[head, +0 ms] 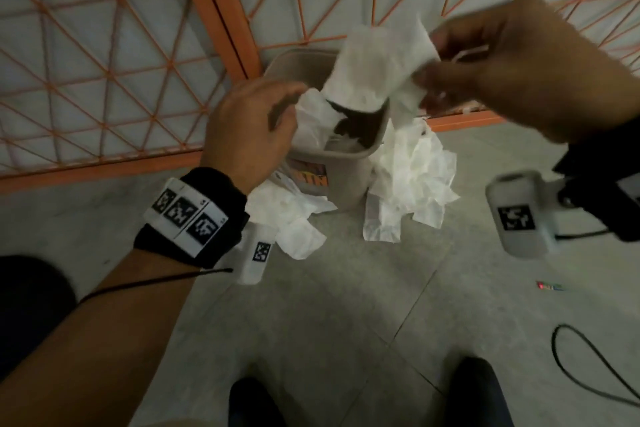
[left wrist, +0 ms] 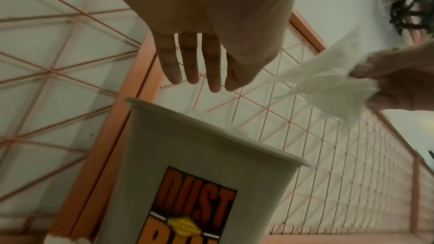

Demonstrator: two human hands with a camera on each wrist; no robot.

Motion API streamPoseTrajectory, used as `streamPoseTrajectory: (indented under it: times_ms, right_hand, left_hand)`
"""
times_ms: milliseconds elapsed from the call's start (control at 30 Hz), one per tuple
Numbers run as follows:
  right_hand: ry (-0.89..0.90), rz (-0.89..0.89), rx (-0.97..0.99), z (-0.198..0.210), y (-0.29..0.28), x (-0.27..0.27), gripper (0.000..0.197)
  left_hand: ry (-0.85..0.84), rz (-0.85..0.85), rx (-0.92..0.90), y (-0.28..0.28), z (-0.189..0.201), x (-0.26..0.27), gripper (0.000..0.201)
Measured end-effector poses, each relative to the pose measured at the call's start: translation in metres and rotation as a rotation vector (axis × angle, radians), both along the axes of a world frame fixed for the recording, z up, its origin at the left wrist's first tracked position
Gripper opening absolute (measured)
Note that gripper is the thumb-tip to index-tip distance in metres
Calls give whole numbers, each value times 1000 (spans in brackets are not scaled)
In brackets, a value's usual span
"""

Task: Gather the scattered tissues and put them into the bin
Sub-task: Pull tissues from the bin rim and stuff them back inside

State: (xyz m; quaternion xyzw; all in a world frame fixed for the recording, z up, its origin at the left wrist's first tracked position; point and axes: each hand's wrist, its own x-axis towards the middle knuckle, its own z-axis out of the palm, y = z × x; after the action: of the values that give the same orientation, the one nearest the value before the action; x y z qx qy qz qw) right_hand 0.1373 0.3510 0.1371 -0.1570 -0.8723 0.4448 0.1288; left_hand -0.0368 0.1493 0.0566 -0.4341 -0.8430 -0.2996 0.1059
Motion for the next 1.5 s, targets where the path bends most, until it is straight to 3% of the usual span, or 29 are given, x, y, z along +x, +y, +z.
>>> streamPoseTrajectory:
  times_ms: [100,200,333,433,533,667,733,833,900,1067,1233,1400,1500]
  right_hand:
    - [48,-2,145,6,-2,-35,17]
    - [13,17,332,-6,-7,-70,20]
    - [-210,152,548,-25,-18,-95,33]
    - [-238,202,616,-35,-29,-92,49]
    - [-77,194,579,-37,-41,-76,49]
    - [148,302,510,-41,-58,-45,28]
    - [153,407,421,-54,-67,-30,21]
    - [32,506,246,-89,-82,-22,18]
    - [-72,528,169,-119,-92,-26,19]
    - [-263,509,177,-188,-114,-52,27]
    - [-281,511,256,-218,-138,-91,41]
    - [-456,439,306,-245,-161,-146,63]
    - [-535,346,385,-257,-166,-170,64]
  left_hand:
    - [1,56,107,-28,-9,11,29]
    - [-120,91,120,-58,-41,21,26]
    - [-257,120,-65,-87,-98,35,25]
    - [-357,100,-256,-94,-144,44,27]
    - [-428,92,-495,-90,-176,50,38]
    - [-394,-5,-746,-75,-201,52,56]
    - [-348,-31,-843,-69,-209,49,57]
    - [-277,-87,-889,-72,-217,44,42]
    - [-265,-126,-866,-81,-217,41,35]
    - [-357,-61,-520,-110,-197,46,28]
    - [-357,-3,-271,-148,-166,70,20]
    - [-401,49,-249,-180,-145,82,16]
    - [-396,61,-215,-192,-136,82,15]
